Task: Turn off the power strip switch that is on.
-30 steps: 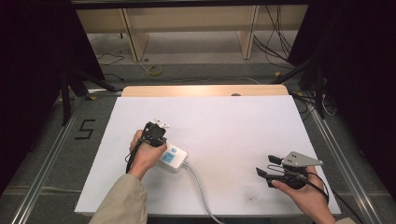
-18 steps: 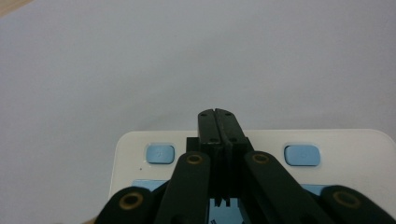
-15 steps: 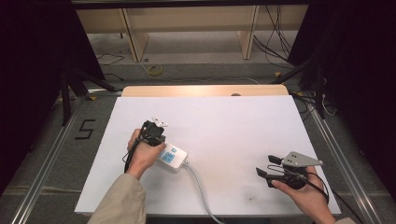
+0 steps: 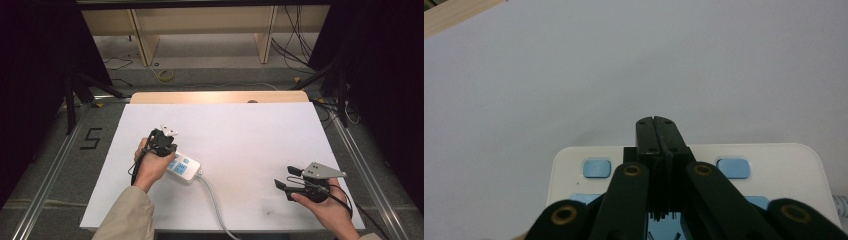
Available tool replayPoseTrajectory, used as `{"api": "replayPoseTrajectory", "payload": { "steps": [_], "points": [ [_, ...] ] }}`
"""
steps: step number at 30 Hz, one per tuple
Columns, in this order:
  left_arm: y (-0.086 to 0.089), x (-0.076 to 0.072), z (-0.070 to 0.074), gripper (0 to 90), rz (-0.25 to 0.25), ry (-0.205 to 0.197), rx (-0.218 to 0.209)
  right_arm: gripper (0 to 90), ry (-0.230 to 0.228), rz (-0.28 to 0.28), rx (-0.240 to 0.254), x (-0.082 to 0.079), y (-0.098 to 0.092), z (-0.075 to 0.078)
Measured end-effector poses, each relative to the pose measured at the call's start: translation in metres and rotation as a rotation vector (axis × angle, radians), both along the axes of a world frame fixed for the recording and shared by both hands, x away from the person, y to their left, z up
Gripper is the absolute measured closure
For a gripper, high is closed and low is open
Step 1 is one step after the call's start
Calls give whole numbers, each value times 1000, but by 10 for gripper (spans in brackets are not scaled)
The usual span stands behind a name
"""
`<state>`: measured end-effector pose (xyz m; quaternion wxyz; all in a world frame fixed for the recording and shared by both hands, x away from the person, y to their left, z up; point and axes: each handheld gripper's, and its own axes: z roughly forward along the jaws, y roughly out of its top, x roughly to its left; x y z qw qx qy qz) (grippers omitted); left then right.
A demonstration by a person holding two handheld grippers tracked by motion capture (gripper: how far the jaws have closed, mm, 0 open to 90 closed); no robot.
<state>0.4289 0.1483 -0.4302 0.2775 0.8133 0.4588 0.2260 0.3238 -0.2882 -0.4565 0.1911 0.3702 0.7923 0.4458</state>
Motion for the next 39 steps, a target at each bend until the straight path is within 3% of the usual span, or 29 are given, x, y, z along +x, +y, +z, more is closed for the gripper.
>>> {"api": "replayPoseTrajectory", "payload": {
  "steps": [20,39],
  "points": [
    [10,-15,15,899,-31,-38,-77,313,-3,2,-1,1,0,0],
    [5,-27,18,899,-72,-57,-71,313,-4,0,4,0,-1,1]
  ]
}}
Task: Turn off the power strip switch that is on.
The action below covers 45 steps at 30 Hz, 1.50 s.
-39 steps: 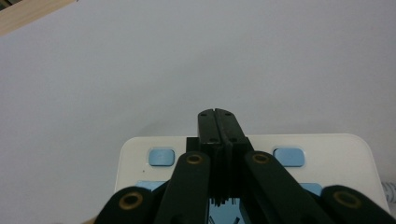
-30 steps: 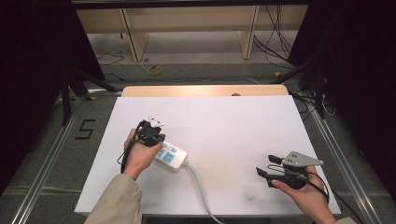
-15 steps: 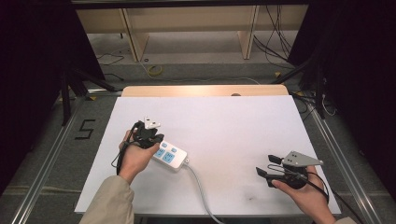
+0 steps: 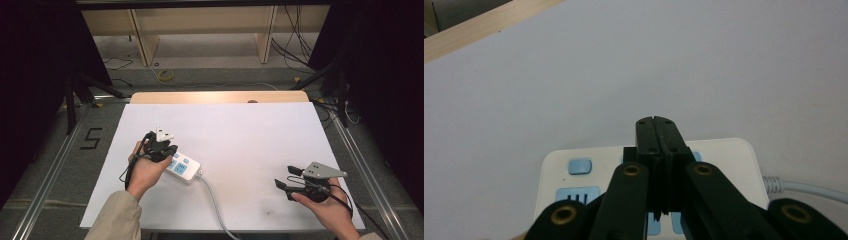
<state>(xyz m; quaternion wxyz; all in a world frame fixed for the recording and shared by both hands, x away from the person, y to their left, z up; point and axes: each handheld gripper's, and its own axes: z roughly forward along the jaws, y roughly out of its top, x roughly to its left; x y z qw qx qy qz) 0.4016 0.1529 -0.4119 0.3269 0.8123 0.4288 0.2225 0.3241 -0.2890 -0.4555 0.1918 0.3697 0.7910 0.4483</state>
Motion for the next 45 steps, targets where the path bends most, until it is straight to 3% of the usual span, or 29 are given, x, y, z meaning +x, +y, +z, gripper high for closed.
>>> {"api": "replayPoseTrajectory", "payload": {
  "steps": [13,45],
  "points": [
    [-1,-9,-1,898,-41,8,16,313,1,2,-1,0,0,0],
    [6,-33,-4,898,-85,12,2,313,5,8,0,0,2,-1]
  ]
}}
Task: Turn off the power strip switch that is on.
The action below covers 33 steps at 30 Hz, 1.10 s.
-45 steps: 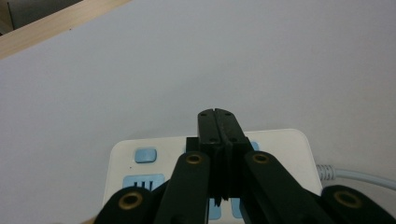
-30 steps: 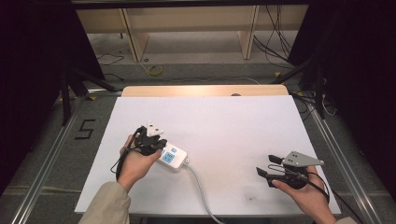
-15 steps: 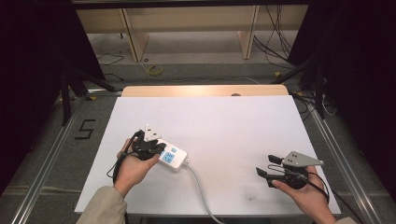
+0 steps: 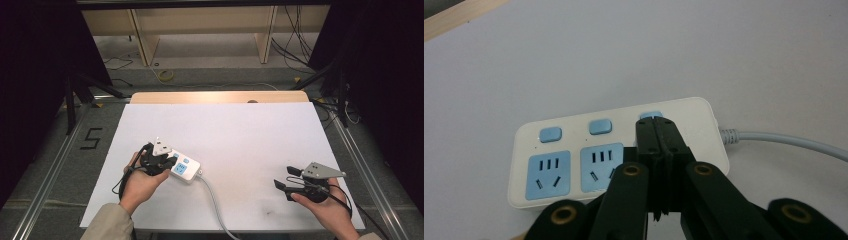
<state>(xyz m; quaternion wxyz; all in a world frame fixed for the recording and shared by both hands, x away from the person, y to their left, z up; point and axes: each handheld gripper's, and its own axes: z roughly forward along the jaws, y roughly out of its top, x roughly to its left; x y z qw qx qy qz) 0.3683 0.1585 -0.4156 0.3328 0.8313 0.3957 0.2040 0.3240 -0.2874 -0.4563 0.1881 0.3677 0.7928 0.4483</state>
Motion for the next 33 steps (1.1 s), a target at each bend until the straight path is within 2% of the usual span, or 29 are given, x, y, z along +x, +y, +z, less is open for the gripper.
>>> {"api": "replayPoseTrajectory", "payload": {
  "steps": [7,15,21,28,33],
  "points": [
    [4,-9,-2,898,-11,-15,-7,313,1,0,1,0,0,0],
    [17,-26,-6,897,0,-19,-15,313,4,-3,2,-1,0,0],
    [29,-36,-9,896,20,-23,-3,313,5,-2,-2,-2,1,0],
    [41,-45,-11,872,48,-43,-12,312,6,-3,-2,-2,1,0],
    [46,-50,-13,888,70,-55,-39,312,5,-1,0,-2,1,0]
  ]
}}
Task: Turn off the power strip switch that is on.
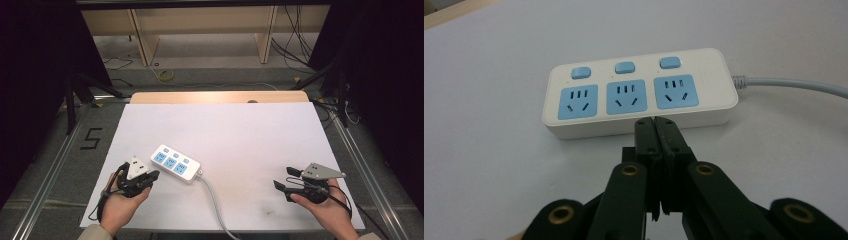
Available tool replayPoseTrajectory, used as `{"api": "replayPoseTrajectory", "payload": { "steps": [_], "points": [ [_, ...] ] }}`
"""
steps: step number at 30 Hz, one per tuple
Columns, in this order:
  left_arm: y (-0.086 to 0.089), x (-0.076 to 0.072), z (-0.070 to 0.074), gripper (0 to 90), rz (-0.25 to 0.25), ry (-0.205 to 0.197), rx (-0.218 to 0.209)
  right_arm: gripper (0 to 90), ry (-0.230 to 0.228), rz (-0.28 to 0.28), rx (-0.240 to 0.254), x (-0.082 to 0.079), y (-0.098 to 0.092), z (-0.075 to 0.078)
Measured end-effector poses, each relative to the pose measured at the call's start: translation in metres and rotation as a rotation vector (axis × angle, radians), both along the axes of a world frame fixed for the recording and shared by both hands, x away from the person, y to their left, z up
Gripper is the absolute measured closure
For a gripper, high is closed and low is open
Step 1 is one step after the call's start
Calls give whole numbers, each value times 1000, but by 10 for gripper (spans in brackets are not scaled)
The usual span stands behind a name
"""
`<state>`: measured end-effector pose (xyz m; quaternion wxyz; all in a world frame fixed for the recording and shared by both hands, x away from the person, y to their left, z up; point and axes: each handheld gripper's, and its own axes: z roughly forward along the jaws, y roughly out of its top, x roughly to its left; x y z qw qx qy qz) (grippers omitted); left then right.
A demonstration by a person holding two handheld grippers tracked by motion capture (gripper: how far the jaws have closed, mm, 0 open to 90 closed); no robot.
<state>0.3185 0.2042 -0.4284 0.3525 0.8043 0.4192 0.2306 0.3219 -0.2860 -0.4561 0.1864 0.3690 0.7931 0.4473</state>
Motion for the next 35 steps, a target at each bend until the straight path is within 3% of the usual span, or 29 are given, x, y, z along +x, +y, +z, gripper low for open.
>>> {"api": "replayPoseTrajectory", "payload": {
  "steps": [8,14,18,23,25,35],
  "points": [
    [-1,1,-7,845,1,9,-4,313,-1,6,2,0,0,0],
    [-6,4,-11,471,19,-47,-76,312,-1,5,2,0,0,0],
    [-8,6,-14,258,38,-35,-119,311,1,5,2,0,0,0],
    [-4,7,-19,176,58,-35,-113,308,-1,6,9,-1,-1,0],
    [-4,7,-20,158,54,-36,-87,307,-2,6,9,-1,-1,1],
    [-4,7,-22,158,46,-56,-69,305,3,3,13,0,-1,0]
  ]
}}
